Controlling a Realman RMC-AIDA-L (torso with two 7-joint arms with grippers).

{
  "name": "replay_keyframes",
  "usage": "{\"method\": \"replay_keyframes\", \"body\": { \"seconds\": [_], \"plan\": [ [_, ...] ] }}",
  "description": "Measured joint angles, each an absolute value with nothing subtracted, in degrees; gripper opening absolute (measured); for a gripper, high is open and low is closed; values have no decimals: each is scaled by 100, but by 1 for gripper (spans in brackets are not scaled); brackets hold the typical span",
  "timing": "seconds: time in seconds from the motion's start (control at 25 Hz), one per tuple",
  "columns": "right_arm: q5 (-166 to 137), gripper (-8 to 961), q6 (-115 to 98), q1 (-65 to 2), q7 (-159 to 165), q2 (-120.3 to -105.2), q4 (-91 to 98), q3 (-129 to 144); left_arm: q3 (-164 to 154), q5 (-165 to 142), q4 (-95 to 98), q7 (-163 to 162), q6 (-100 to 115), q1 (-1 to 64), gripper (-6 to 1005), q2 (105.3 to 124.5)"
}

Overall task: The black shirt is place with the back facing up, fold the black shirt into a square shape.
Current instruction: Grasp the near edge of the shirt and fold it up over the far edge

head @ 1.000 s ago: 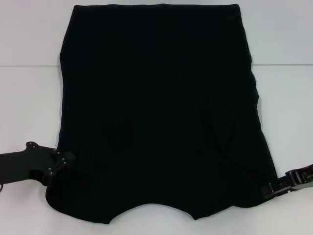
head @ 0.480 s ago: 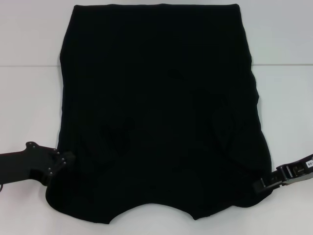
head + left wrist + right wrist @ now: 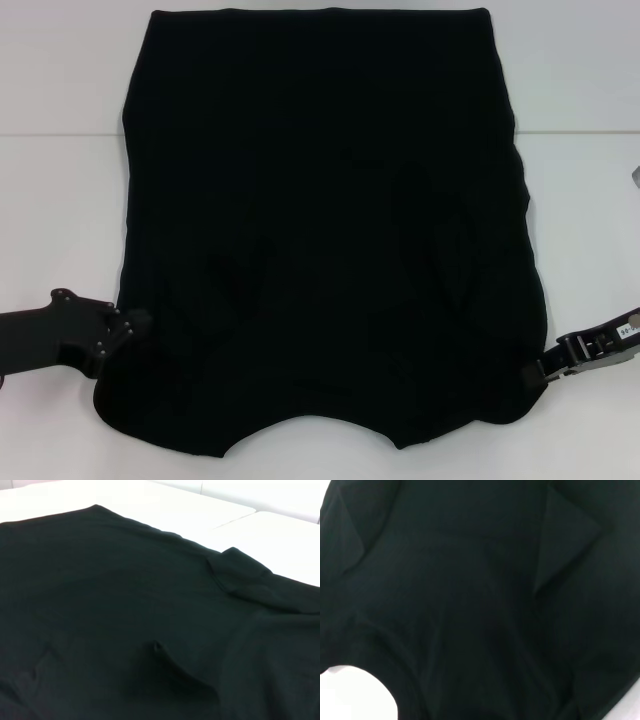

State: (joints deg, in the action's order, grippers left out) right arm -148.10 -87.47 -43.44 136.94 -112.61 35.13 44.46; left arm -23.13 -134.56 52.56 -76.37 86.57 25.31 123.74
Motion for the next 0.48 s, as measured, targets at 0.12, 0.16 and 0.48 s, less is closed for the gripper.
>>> {"method": "replay_keyframes", "body": {
  "seconds": [0.12,0.16,0.48],
  "plan": [
    [-14810,257,-8702,-4349,13736,-11275,3505,4449,-2312,-13456,5256,-7637,8657,2531,32,12368],
    [-14810,212,-8698,-4349,13747,-11279,3505,4451,-2312,-13456,5256,-7637,8657,2531,32,12366],
    [-14769,57,-8692,-4259,13606,-11312,3539,4382,-2312,-13456,5256,-7763,8657,2531,32,12360]
  ]
}}
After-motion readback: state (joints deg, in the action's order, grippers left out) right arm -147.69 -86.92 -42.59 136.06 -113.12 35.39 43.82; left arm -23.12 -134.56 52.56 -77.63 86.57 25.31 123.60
